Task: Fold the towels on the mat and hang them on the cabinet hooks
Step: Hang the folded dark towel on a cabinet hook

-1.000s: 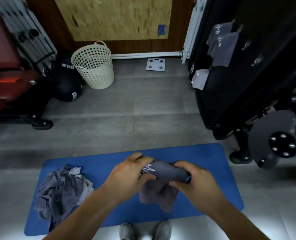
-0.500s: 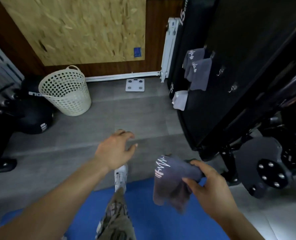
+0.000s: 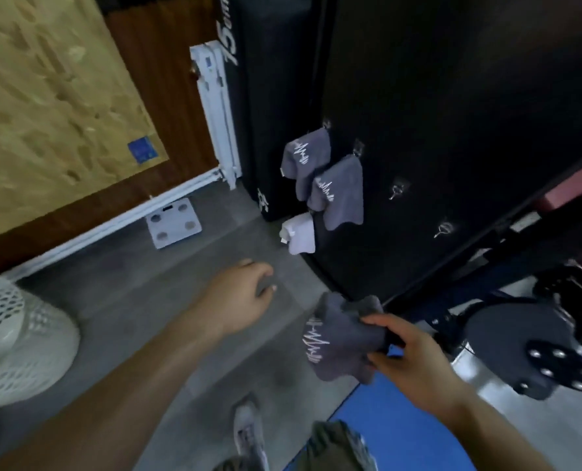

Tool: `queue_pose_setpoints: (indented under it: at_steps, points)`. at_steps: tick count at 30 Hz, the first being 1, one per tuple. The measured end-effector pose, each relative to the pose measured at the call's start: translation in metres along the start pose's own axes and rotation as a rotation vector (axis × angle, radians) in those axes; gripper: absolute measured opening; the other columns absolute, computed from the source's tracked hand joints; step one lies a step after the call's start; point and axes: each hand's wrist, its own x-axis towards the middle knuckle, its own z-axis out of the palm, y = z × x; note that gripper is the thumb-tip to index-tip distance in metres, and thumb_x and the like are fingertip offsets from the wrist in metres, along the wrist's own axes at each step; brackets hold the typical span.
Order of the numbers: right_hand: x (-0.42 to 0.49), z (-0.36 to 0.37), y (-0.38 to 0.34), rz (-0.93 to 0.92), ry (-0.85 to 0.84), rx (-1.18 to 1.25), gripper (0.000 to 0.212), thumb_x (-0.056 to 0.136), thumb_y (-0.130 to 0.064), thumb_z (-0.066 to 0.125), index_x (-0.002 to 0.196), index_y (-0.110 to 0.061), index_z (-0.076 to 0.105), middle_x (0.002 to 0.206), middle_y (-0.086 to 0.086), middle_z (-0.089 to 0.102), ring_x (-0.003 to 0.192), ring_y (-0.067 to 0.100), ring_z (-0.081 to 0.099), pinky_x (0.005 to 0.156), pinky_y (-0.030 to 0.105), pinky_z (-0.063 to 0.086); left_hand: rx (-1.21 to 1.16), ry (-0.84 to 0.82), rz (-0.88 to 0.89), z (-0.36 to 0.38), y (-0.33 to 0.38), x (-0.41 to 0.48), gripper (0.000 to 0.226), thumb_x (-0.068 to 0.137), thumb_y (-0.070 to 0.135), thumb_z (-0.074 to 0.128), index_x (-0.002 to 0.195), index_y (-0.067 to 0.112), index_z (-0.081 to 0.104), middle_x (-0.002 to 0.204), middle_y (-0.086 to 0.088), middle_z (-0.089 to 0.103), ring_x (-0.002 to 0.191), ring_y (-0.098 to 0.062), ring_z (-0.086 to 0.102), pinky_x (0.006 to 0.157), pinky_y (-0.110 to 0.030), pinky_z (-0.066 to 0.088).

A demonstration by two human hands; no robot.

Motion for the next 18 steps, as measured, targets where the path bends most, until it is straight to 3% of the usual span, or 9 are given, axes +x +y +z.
queue_pose_setpoints:
  at_steps: [2,4,7,9,12,15,16,18]
  points:
    - [0.031,-0.009,-0.016,-0.019,0.039,-0.005,0.055,0.083,0.004,0.067,0.109,-0.045,0.065,0.105,-0.012,0.071,0.088,-0.001,0.066,0.069,0.015,0.052,0.012,-0.077,0.063,-0.011,0.01,0.051,0.034,0.095,0.038,0.061,0.127,0.026,0.062,0.123,0.003,0.063,0.112,-0.019,0.063,0.094,-0.04,0.052]
    - [0.062,-0.021,-0.027,-0.041,0.048,0.016,0.056,0.081,0.01,0.065,0.111,-0.037,0.067,0.105,-0.007,0.071,0.087,0.0,0.066,0.071,0.014,0.051,-0.052,-0.162,0.139,-0.016,0.027,0.1,0.032,0.091,0.035,0.065,0.122,0.03,0.063,0.119,0.008,0.065,0.109,-0.014,0.064,0.095,-0.035,0.052]
    - [0.109,-0.04,-0.034,-0.061,0.025,0.044,0.059,0.081,0.015,0.063,0.115,-0.033,0.068,0.11,-0.003,0.071,0.097,0.005,0.066,0.084,0.02,0.055,-0.122,-0.383,0.27,-0.021,0.065,0.161,0.041,0.089,0.018,0.072,0.126,0.032,0.063,0.121,0.009,0.065,0.104,0.003,0.061,0.087,-0.012,0.046]
    - [0.139,-0.051,-0.034,-0.074,0.029,0.044,0.064,0.081,0.012,0.062,0.113,-0.043,0.07,0.107,-0.006,0.073,0.1,0.019,0.068,0.088,0.034,0.057,-0.143,-0.506,0.329,-0.019,0.084,0.201,0.049,0.089,0.017,0.074,0.131,0.038,0.058,0.116,0.007,0.065,0.084,0.015,0.057,0.076,-0.007,0.044]
    - [0.18,-0.068,-0.033,-0.081,0.002,0.034,0.071,0.083,0.007,0.058,0.111,-0.058,0.065,0.107,-0.011,0.072,0.094,0.028,0.068,0.086,0.046,0.056,-0.145,-0.629,0.414,-0.013,0.104,0.256,0.056,0.091,0.015,0.072,0.136,0.044,0.053,0.105,0.007,0.066,0.074,0.008,0.057,0.073,-0.011,0.044]
    - [0.209,-0.086,-0.037,-0.061,-0.065,0.012,0.068,0.088,0.003,0.058,0.117,-0.057,0.062,0.118,-0.015,0.068,0.101,0.01,0.067,0.091,0.038,0.056,-0.22,-0.783,0.429,-0.01,0.117,0.296,0.062,0.092,0.002,0.067,0.143,0.034,0.051,0.095,0.019,0.067,0.081,0.008,0.059,0.076,-0.012,0.046]
    - [0.215,-0.093,-0.038,-0.051,-0.093,0.012,0.065,0.09,0.002,0.058,0.12,-0.056,0.061,0.122,-0.018,0.065,0.106,0.002,0.064,0.091,0.03,0.055,-0.253,-0.839,0.417,-0.008,0.119,0.307,0.064,0.091,-0.003,0.066,0.145,0.028,0.05,0.105,0.02,0.068,0.091,0.009,0.059,0.082,-0.012,0.048]
    - [0.226,-0.102,-0.038,-0.043,-0.088,0.036,0.065,0.092,0.003,0.055,0.125,-0.052,0.058,0.127,-0.025,0.059,0.109,-0.009,0.058,0.087,0.016,0.049,-0.281,-0.904,0.409,-0.001,0.116,0.33,0.067,0.088,-0.006,0.068,0.146,0.02,0.047,0.122,0.008,0.067,0.102,0.001,0.06,0.092,-0.018,0.05]
